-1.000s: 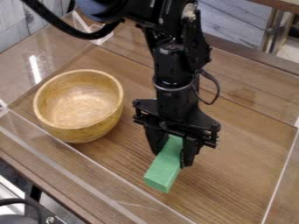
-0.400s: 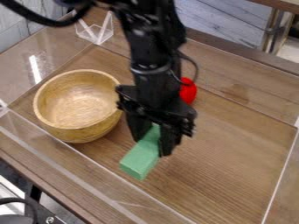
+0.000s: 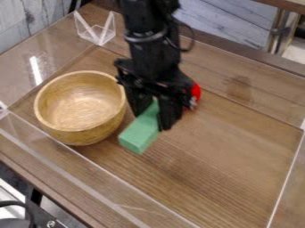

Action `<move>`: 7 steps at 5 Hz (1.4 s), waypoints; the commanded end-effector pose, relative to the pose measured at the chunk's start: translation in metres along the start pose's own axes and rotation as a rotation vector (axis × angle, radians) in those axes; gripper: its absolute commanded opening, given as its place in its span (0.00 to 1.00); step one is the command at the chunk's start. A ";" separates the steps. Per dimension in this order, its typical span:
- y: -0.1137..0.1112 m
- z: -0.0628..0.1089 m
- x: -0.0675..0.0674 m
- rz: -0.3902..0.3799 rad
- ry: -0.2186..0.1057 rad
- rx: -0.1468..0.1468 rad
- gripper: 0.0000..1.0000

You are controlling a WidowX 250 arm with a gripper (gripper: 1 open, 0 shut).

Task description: Put the green stick in the brown bowl

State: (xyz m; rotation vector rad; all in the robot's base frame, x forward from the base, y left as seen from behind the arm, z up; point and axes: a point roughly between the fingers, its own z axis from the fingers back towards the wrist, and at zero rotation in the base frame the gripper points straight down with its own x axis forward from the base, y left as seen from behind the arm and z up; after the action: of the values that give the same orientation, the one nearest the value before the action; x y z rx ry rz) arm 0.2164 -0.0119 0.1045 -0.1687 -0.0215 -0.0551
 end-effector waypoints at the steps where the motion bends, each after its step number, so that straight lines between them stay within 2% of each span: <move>1: 0.037 0.027 0.007 0.014 -0.067 0.031 0.00; 2: 0.072 0.035 -0.001 0.035 -0.072 0.050 0.00; 3: 0.090 0.027 -0.011 0.062 -0.070 0.055 0.00; 4: 0.099 0.020 -0.013 0.090 -0.072 0.062 0.00; 5: 0.104 0.012 -0.008 0.132 -0.075 0.070 0.00; 7: 0.108 0.002 -0.004 0.163 -0.069 0.074 0.00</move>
State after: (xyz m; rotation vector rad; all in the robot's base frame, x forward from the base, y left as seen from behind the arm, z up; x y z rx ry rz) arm 0.2156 0.0935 0.0832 -0.1119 -0.0586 0.1202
